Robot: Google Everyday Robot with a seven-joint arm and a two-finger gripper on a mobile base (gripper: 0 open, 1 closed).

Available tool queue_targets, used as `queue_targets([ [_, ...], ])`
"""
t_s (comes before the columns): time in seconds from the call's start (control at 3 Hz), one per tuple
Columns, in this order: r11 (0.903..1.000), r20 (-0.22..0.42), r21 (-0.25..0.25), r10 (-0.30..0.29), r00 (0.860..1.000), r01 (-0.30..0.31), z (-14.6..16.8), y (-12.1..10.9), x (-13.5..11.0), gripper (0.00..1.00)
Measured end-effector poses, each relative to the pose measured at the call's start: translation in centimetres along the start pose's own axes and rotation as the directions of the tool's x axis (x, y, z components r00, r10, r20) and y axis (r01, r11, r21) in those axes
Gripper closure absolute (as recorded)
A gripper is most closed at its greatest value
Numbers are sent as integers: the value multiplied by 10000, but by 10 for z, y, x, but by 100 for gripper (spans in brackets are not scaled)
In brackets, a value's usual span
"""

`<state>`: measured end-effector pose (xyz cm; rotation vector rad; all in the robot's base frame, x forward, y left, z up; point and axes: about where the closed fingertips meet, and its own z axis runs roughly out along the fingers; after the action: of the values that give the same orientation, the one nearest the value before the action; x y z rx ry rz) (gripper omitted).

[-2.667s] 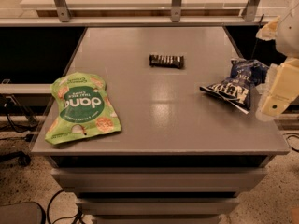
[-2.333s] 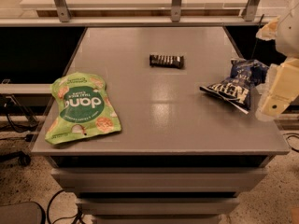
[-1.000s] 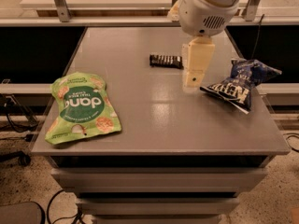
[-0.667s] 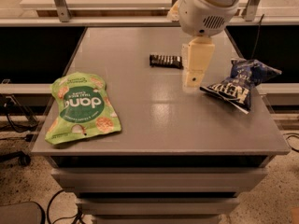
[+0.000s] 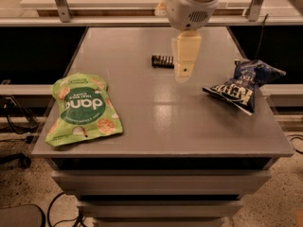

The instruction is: Move rxbar chocolate near green rice chip bag

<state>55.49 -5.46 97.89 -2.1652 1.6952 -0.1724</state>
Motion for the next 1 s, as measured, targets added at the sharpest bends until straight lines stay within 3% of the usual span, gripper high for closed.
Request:
queue_targets([
  [0.33,9942,-201,-231,-1054,9942,1049,28,-36,-2,0],
  [0.67,9860,-314,-436,-1624,9862,1610,56,-68,0,0],
  [1.0,9868,-519,-556,-1549,9866,1520,87,-92,10,0],
])
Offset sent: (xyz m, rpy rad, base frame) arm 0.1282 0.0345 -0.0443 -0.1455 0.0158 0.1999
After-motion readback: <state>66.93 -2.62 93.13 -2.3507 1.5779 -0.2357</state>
